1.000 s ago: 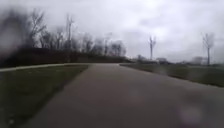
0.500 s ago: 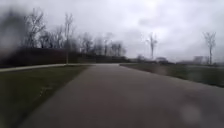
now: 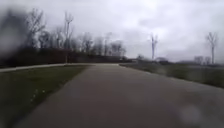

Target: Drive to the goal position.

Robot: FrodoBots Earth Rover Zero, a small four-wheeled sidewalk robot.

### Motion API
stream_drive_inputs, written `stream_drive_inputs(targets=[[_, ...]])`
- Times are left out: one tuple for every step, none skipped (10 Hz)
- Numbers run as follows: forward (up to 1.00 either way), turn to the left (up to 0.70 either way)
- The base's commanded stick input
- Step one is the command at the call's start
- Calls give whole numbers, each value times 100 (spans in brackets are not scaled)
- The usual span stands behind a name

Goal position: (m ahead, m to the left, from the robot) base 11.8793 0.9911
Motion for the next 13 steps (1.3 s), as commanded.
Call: stream_drive_inputs(targets=[[70,0],[70,0],[70,0],[70,0],[70,0],[70,0],[70,0],[70,0],[70,0],[70,0],[70,0],[70,0],[70,0]])
